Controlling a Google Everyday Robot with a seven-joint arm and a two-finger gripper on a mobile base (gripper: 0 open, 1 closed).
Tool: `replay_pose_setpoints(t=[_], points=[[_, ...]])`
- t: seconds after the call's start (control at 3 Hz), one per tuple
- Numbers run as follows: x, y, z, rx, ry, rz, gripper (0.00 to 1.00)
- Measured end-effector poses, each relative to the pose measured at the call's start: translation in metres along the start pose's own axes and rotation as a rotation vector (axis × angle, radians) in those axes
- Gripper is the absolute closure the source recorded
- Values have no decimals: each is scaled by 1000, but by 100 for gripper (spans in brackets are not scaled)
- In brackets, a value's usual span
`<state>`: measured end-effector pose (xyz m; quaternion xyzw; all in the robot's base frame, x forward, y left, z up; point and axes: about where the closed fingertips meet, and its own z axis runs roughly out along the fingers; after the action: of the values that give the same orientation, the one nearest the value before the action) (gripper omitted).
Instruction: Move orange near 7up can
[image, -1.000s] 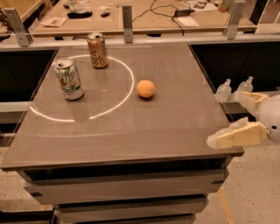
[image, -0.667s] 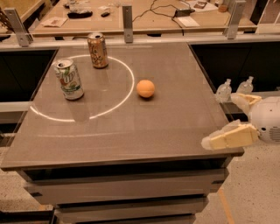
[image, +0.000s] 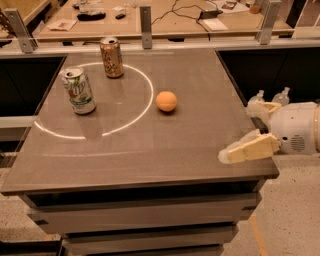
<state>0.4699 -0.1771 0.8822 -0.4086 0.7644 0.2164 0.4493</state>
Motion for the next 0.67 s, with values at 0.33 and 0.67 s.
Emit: replay_pose_setpoints(t=[0.33,0.67], points=[[-22,-5,22,-40,-55,-35,0],[-29,-12,45,-54,-78,-68,0]])
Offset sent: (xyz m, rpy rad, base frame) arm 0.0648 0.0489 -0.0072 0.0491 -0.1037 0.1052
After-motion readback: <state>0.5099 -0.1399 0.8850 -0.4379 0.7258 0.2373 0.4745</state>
